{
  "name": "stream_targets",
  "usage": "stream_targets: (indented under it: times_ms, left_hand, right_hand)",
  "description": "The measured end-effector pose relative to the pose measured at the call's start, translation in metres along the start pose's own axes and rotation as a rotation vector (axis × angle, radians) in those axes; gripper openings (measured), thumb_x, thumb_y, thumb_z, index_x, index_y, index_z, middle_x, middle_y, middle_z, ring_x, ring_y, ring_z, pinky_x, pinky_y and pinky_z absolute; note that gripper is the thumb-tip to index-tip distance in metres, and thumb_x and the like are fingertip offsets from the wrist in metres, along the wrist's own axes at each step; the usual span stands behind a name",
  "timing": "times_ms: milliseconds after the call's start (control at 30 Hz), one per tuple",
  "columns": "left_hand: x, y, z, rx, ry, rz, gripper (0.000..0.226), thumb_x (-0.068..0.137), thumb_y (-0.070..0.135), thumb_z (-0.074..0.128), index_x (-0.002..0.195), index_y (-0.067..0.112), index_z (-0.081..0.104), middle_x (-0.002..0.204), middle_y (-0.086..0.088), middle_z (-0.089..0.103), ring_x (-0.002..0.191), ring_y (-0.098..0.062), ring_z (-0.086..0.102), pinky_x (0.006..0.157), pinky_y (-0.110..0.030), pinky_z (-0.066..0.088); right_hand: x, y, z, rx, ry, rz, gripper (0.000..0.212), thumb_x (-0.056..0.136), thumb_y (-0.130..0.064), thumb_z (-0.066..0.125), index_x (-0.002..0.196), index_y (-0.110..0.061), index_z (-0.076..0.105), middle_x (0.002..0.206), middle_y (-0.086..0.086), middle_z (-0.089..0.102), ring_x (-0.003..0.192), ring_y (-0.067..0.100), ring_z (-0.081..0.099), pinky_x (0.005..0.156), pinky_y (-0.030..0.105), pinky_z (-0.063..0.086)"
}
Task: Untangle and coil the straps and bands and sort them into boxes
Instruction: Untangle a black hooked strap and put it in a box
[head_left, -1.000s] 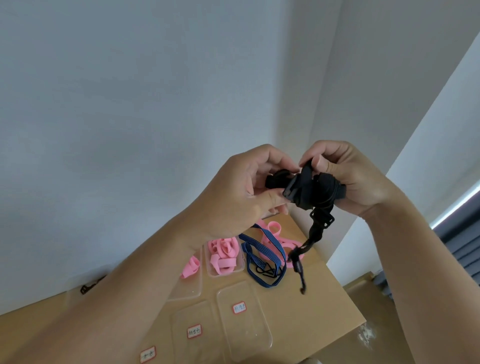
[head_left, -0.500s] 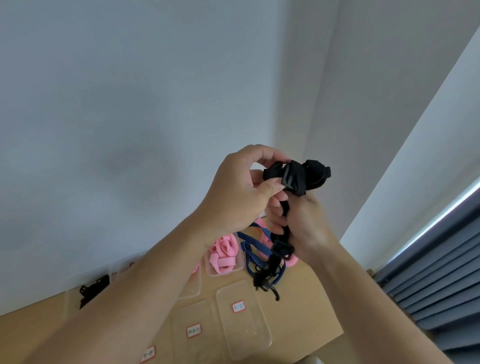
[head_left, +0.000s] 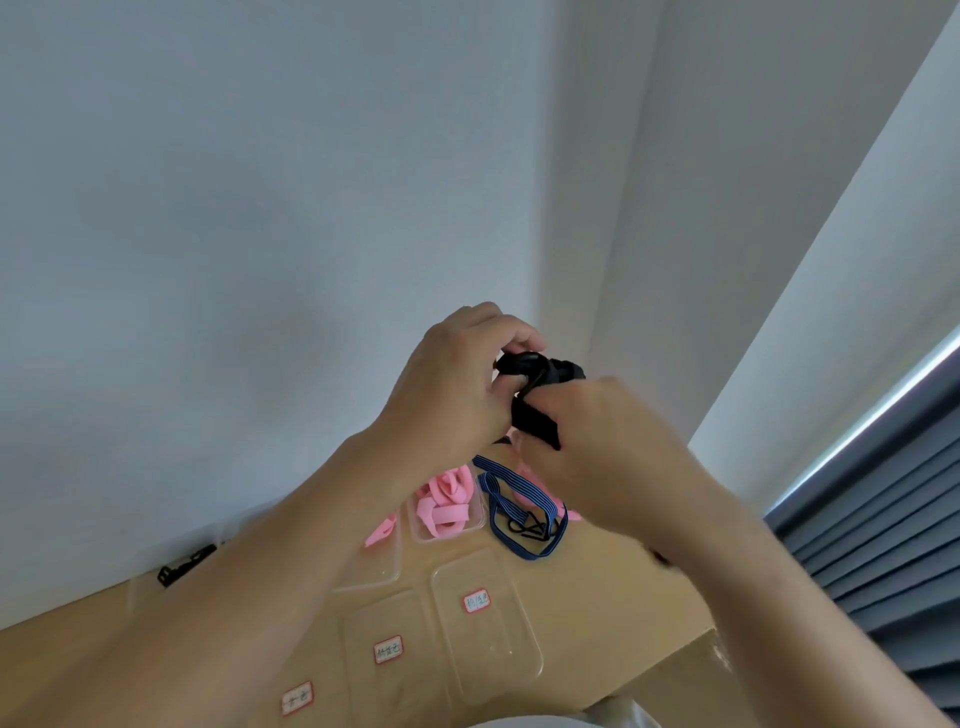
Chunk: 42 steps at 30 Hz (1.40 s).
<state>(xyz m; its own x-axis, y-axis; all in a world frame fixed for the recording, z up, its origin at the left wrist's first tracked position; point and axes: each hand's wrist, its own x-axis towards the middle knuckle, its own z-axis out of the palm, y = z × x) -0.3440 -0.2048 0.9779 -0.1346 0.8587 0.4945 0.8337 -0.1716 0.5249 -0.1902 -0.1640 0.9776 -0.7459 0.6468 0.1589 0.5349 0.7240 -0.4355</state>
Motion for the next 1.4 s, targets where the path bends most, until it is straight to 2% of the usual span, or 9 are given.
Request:
stream_targets:
  times_ms: [167, 300, 467, 600, 733, 867, 1033, 1167, 1400]
  left_hand:
    - [-0.002, 0.009, -0.011, -0.075, -0.077, 0.043, 0.034, 0.076, -0.011, 0.068, 0.103, 0.010, 0.071, 0.092, 0.008, 0.068, 0.084, -0.007, 0.061, 0.079, -0.015, 0.050]
    - [-0.010, 0.012, -0.016, -0.150, -0.124, 0.009, 0.033, 0.078, -0.009, 0.072, 0.103, 0.013, 0.068, 0.088, 0.014, 0.068, 0.086, -0.006, 0.065, 0.079, -0.010, 0.050]
    - [-0.018, 0.017, -0.024, -0.382, -0.027, -0.002, 0.036, 0.078, -0.013, 0.075, 0.095, 0.017, 0.064, 0.086, 0.007, 0.073, 0.083, -0.015, 0.072, 0.080, -0.023, 0.057]
    - [-0.020, 0.026, -0.033, -0.568, -0.021, -0.026, 0.032, 0.076, -0.010, 0.075, 0.089, 0.017, 0.063, 0.089, -0.006, 0.074, 0.080, -0.021, 0.071, 0.081, -0.030, 0.059]
    - [-0.021, 0.031, -0.033, -0.655, -0.027, -0.023, 0.034, 0.075, -0.017, 0.070, 0.086, 0.013, 0.059, 0.084, -0.003, 0.073, 0.078, -0.020, 0.069, 0.080, -0.031, 0.058]
    - [-0.018, 0.029, -0.032, -0.732, 0.054, -0.057, 0.036, 0.071, -0.021, 0.069, 0.082, 0.010, 0.055, 0.080, -0.009, 0.069, 0.075, -0.014, 0.067, 0.076, -0.025, 0.055]
    - [-0.011, 0.029, -0.026, -0.780, 0.164, -0.140, 0.031, 0.070, -0.011, 0.072, 0.077, 0.010, 0.051, 0.076, -0.003, 0.066, 0.073, -0.015, 0.064, 0.074, -0.033, 0.057]
    - [-0.005, 0.021, -0.025, -0.728, 0.295, -0.232, 0.040, 0.070, -0.018, 0.073, 0.074, 0.013, 0.048, 0.074, -0.005, 0.057, 0.070, -0.014, 0.058, 0.073, -0.033, 0.057]
    - [-0.006, 0.001, -0.028, -0.532, 0.326, -0.287, 0.033, 0.069, -0.004, 0.072, 0.074, 0.019, 0.048, 0.074, -0.001, 0.054, 0.071, -0.016, 0.057, 0.070, -0.039, 0.055]
  right_hand:
    - [0.006, 0.001, -0.054, 0.000, -0.042, -0.098, 0.004, 0.085, -0.034, 0.075, 0.085, -0.030, 0.074, 0.060, -0.009, 0.060, 0.053, 0.009, 0.052, 0.051, 0.025, 0.038]
    - [0.013, 0.008, -0.083, 0.177, 0.089, -0.152, 0.021, 0.070, -0.042, 0.086, 0.084, -0.032, 0.074, 0.062, -0.014, 0.066, 0.057, 0.004, 0.059, 0.052, 0.014, 0.041]
    - [0.030, 0.030, -0.089, 0.482, 0.172, -0.185, 0.023, 0.066, -0.042, 0.082, 0.075, -0.022, 0.076, 0.056, 0.001, 0.061, 0.044, 0.017, 0.041, 0.040, 0.027, 0.034]
    - [0.037, 0.040, -0.072, 0.659, 0.158, -0.250, 0.016, 0.074, -0.030, 0.077, 0.080, -0.015, 0.075, 0.065, -0.009, 0.071, 0.052, 0.005, 0.058, 0.055, 0.015, 0.046]
    - [0.043, 0.049, -0.052, 0.828, 0.143, -0.228, 0.023, 0.082, -0.034, 0.071, 0.079, -0.011, 0.073, 0.055, -0.013, 0.060, 0.046, 0.004, 0.040, 0.052, 0.013, 0.035]
    - [0.041, 0.047, -0.024, 0.984, 0.121, -0.150, 0.043, 0.083, -0.054, 0.074, 0.072, -0.012, 0.070, 0.062, 0.025, 0.046, 0.057, 0.022, 0.041, 0.057, 0.030, 0.033]
    - [0.028, 0.023, 0.009, 0.894, 0.006, 0.256, 0.031, 0.102, -0.007, 0.047, 0.072, -0.010, 0.051, 0.065, 0.004, 0.053, 0.043, 0.005, 0.052, 0.055, 0.022, 0.045]
    - [0.023, 0.005, 0.024, 0.977, -0.004, 0.145, 0.046, 0.109, -0.028, 0.037, 0.075, -0.003, 0.055, 0.058, 0.010, 0.052, 0.037, 0.012, 0.043, 0.038, 0.022, 0.037]
    - [0.020, 0.010, 0.020, 0.521, 0.030, 0.080, 0.051, 0.100, -0.050, 0.051, 0.065, -0.012, 0.057, 0.049, -0.003, 0.042, 0.044, 0.010, 0.035, 0.047, 0.025, 0.032]
